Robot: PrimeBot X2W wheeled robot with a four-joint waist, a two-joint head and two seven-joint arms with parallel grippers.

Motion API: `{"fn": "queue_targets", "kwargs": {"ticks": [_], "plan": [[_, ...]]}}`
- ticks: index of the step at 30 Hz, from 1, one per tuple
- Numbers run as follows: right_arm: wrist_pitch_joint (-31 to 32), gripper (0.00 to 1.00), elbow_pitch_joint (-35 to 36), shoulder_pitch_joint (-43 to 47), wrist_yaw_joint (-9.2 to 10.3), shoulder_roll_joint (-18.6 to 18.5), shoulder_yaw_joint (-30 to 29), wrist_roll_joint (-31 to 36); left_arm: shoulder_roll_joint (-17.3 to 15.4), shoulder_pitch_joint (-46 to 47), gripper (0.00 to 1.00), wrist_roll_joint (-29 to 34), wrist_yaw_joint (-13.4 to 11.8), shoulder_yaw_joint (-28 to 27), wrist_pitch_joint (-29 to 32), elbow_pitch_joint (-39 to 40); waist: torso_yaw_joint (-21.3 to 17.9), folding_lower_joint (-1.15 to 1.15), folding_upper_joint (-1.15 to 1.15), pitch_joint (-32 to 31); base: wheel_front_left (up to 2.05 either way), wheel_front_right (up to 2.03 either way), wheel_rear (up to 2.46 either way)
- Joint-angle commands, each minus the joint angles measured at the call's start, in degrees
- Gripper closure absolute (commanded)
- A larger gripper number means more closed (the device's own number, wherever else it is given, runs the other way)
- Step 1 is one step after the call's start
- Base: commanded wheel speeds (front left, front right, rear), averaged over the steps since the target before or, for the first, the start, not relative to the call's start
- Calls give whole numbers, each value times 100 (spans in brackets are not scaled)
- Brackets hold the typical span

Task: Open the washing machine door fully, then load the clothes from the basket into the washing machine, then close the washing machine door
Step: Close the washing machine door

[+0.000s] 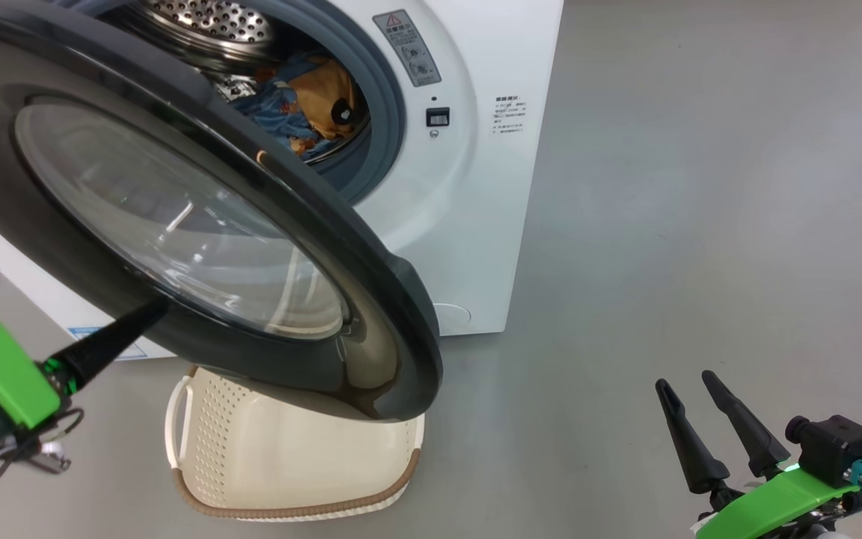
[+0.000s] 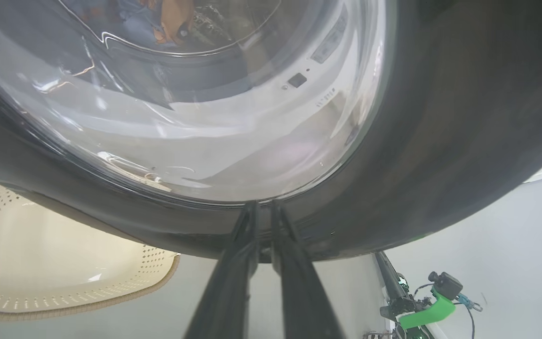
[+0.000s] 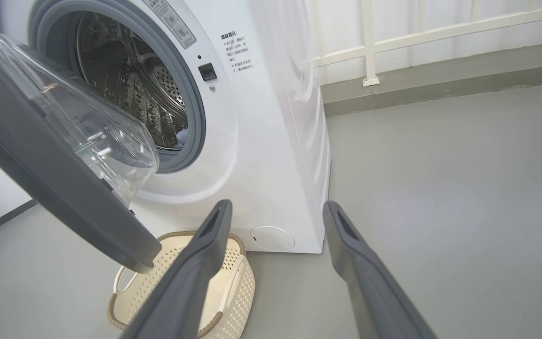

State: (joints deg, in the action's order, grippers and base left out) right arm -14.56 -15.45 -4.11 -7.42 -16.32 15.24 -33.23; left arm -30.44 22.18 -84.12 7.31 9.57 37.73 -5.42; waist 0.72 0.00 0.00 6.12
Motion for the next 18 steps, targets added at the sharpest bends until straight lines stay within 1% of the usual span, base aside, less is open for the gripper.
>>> {"fn": "queue_targets", "kwargs": {"ticks": [1,2,3,4,5,6,7,8,11,13,18], "plan": [[-44,0,138,-138,-7,-107,119,18,-319,53,78,-29,18,-319,-107,81,-11,0,0,-4,0,0,0],[-44,0,140,-134,-7,-112,118,17,-333,-27,69,-18,18,-314,-167,71,-17,0,0,-4,0,0,0],[-44,0,142,-129,-7,-117,118,16,-346,-101,56,-1,18,-307,-231,62,-23,0,0,-2,0,0,0],[-44,0,143,-126,-7,-123,119,15,-356,-170,50,25,18,-302,-313,52,-30,0,0,2,0,0,0],[-44,0,141,-126,-7,-130,122,12,-349,-237,39,32,18,-304,-405,28,-39,0,0,4,0,0,0],[-44,0,138,-129,-7,-136,126,10,-340,-298,25,33,18,-292,-479,12,-48,0,0,5,0,0,0],[-44,0,137,-133,-7,-139,127,8,-347,-351,5,69,18,-272,-562,-9,-57,0,0,8,0,0,0],[-44,0,135,-136,-7,-140,131,8,-356,-404,0,122,18,-245,-660,-37,-68,0,0,2,0,0,0],[-44,0,130,-136,-7,-143,141,7,-355,-502,0,195,18,-160,-832,-79,-86,0,0,-7,0,0,0],[-44,0,122,-126,-7,-155,156,1,-389,-624,0,353,18,10,-1111,-182,-104,0,0,-24,0,0,0],[-44,0,117,-133,-7,-180,183,-12,-352,-737,0,349,18,191,-1582,-392,-155,0,0,-50,0,0,0]]}}
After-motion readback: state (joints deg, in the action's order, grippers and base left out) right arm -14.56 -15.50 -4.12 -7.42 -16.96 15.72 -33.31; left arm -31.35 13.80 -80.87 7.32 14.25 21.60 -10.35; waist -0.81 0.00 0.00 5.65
